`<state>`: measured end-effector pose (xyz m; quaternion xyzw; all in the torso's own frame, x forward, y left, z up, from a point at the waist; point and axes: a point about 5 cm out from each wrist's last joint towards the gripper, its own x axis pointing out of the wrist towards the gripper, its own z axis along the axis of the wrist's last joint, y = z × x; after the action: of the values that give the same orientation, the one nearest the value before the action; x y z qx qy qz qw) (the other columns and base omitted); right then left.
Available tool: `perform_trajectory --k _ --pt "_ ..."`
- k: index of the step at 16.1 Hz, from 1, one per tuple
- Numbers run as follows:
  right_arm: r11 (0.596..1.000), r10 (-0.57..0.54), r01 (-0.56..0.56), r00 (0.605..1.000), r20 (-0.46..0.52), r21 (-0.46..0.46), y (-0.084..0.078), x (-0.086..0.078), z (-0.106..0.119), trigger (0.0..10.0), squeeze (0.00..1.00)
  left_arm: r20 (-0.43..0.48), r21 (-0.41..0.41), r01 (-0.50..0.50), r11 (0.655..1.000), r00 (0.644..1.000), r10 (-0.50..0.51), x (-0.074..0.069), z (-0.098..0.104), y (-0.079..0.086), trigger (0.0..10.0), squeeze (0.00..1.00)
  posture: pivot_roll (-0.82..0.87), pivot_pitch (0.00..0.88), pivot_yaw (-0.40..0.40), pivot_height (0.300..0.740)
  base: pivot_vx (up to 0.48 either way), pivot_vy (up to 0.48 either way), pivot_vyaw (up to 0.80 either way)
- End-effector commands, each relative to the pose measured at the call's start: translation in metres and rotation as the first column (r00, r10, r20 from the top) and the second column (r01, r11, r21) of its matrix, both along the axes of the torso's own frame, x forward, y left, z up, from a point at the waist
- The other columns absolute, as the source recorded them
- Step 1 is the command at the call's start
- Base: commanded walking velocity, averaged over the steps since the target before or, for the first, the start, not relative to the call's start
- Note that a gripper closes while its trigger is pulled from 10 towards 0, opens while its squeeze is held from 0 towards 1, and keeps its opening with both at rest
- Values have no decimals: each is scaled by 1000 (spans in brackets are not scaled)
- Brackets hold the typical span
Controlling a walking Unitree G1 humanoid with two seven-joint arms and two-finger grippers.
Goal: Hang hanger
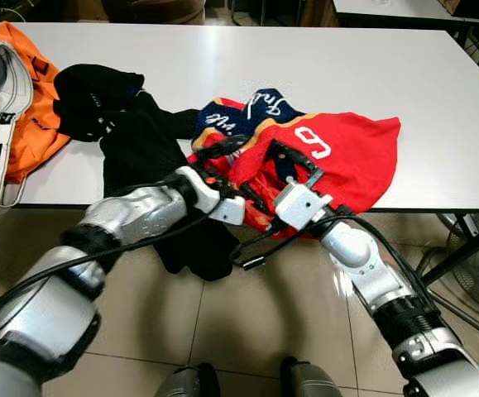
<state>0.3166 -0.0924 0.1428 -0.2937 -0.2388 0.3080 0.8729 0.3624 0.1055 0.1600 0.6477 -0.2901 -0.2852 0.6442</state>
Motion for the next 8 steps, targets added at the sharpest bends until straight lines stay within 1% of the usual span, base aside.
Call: perform_trajectory --k 1,3,4,6,8 --pt "999 43 -43 999 14 7 8 -5 4 10000 0 13 18 46 999 999 -46 -1 0 -9 10000 0 -283 125 71 740 0 0 0" --pt "999 49 -49 999 15 8 10 -6 4 10000 0 -3 32 57 998 998 -57 -2 -4 -11 10000 0 -285 126 71 740 0 0 0" --pt "999 50 -50 999 22 12 10 -7 8 10000 0 -32 53 58 997 998 -57 -3 -11 -10 10000 0 -287 124 73 740 0 0 0" --pt "999 49 -50 998 32 17 10 -7 12 10000 0 -45 65 60 996 997 -57 -3 -15 -11 10000 0 -288 122 74 740 0 0 0" --pt "998 55 -56 998 42 17 11 -7 16 10000 0 -44 76 81 994 996 -78 -4 -16 -17 10000 0 -289 116 73 740 0 0 0"
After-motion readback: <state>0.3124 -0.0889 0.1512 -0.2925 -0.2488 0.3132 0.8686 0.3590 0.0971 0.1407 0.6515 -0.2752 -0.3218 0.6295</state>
